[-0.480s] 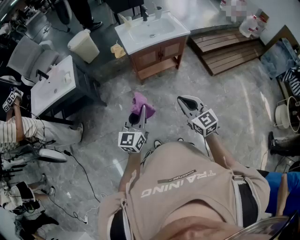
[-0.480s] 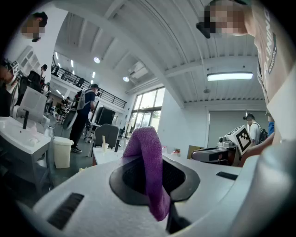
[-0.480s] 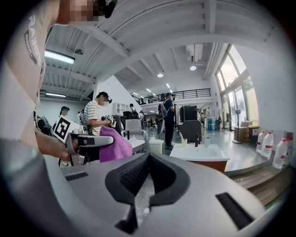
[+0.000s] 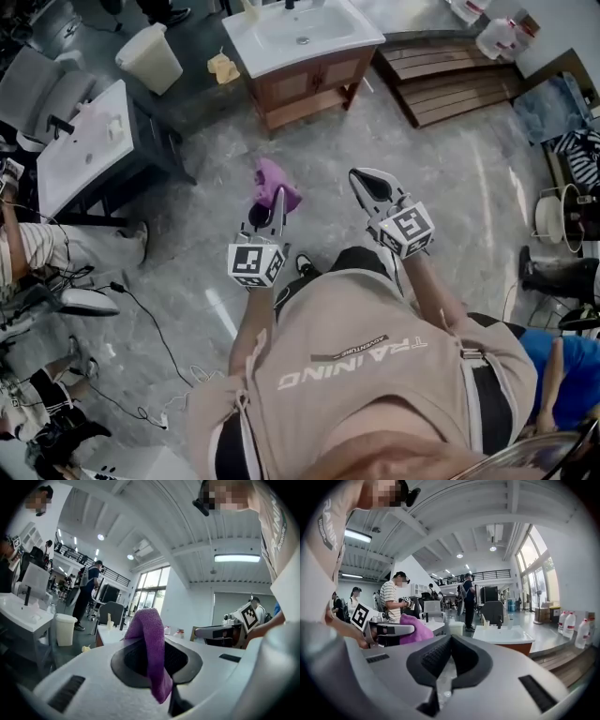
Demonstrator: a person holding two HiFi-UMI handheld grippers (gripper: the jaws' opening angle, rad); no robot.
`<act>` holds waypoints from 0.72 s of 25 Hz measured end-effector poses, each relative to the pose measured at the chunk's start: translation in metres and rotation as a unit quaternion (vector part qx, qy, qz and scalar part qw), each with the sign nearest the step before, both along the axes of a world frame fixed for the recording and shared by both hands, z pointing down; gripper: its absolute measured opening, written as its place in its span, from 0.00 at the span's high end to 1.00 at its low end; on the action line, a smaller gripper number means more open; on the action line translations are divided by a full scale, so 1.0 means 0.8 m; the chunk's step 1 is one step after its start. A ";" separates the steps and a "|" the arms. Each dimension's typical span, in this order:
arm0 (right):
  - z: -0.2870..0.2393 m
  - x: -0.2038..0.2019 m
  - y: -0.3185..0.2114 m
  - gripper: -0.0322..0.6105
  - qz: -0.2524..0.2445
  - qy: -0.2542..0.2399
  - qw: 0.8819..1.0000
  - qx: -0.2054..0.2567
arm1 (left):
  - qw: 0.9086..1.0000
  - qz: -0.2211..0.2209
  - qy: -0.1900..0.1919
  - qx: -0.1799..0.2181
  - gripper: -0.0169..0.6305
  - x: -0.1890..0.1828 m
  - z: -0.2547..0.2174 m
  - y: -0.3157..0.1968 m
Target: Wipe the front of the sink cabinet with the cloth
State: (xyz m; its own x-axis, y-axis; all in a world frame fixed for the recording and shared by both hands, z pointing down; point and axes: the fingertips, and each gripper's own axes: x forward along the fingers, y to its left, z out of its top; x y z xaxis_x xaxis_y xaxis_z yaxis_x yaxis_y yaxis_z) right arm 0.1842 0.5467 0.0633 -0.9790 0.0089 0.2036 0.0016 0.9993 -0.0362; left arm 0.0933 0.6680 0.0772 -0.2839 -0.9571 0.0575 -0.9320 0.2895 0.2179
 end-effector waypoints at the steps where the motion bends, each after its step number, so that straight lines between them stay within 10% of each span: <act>1: 0.003 -0.003 0.001 0.93 0.000 0.002 1.000 -0.003 | 1.000 -0.001 0.009 0.003 0.91 -0.003 0.003 -0.001; 18: 0.076 -0.038 -0.202 0.93 0.030 0.010 0.996 -0.081 | 0.996 0.018 0.072 -0.047 0.91 -0.052 0.054 -0.184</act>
